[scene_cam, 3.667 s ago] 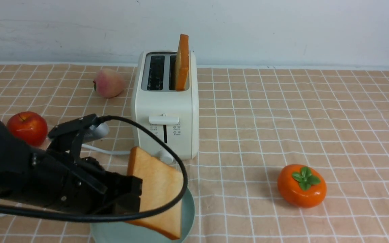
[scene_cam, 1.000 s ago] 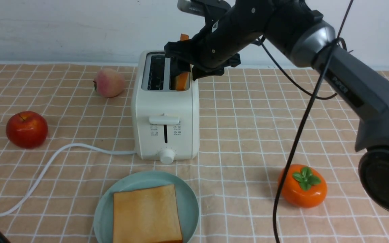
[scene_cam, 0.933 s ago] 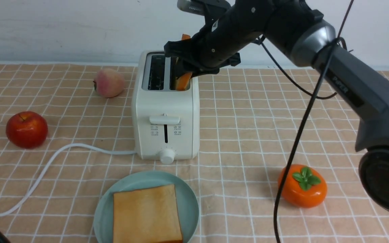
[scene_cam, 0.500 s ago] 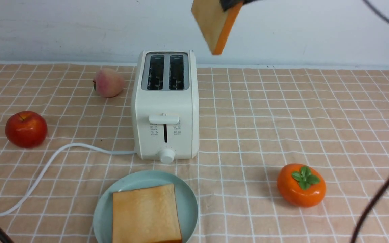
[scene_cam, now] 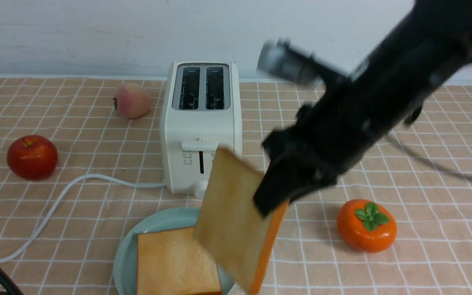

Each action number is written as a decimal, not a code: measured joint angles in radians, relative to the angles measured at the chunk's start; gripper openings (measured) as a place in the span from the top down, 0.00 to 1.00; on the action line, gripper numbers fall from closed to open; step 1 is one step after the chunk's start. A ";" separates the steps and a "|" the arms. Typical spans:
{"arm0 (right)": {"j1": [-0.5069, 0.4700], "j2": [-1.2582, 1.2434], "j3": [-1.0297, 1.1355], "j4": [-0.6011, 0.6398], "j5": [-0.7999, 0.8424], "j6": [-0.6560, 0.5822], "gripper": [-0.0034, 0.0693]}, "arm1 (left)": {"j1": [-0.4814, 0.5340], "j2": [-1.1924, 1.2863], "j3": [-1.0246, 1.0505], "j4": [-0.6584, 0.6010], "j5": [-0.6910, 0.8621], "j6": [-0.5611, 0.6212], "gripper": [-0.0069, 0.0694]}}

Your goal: Take toasted bread from bread machine on light coffee tablecloth place on plate.

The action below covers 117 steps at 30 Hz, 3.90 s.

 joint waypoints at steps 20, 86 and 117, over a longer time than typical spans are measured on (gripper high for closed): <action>0.092 0.210 0.203 0.384 -0.547 -0.362 0.39 | 0.000 0.000 0.000 -0.004 0.000 0.000 0.93; -0.175 -1.684 1.009 -1.335 -0.927 0.866 0.95 | 0.000 0.001 0.002 -0.038 -0.290 0.000 0.91; -0.175 -1.684 1.009 -1.336 -0.931 0.866 0.91 | 0.183 -0.520 0.668 0.073 -0.571 0.025 0.88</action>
